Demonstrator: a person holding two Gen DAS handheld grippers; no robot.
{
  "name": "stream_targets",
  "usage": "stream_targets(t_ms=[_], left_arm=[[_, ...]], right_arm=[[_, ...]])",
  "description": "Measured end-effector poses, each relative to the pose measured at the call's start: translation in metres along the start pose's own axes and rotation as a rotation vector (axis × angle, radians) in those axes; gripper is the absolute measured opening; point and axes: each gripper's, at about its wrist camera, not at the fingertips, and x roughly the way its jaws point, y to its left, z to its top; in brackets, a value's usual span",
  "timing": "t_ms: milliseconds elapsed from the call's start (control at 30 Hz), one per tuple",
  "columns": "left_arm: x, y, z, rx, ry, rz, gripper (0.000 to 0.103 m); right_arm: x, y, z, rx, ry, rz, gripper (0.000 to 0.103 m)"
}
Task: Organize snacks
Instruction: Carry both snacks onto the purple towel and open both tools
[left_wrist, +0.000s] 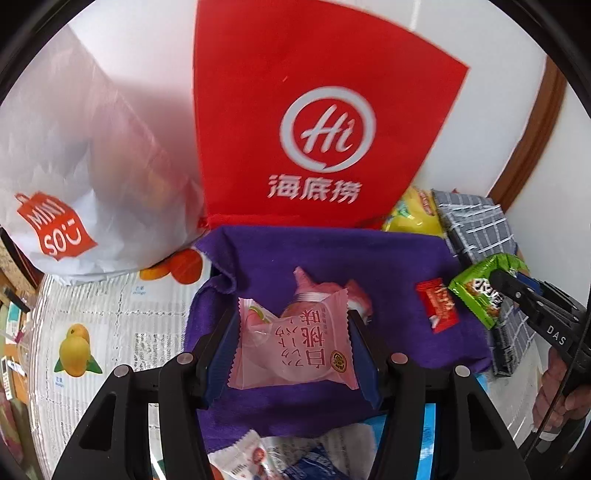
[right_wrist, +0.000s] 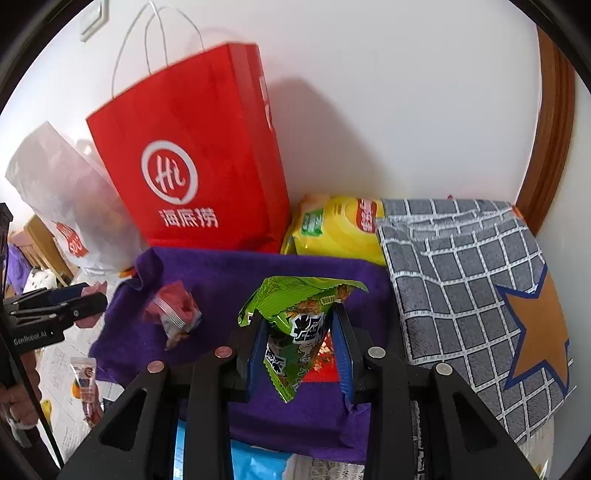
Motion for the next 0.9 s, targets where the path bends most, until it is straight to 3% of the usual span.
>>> stream_targets(t_ms=[400,900], left_arm=[[0.033,0.016,-0.006,-0.026,0.086,0.019,0.055],[0.057,0.006,-0.016,0.009,0.165,0.028,0.055]], right_arm=[[0.041,0.009,-0.016,-0.051,0.121,0.032,0.033],[0.062,0.018,-0.023,-0.068,0.178,0.033,0.034]])
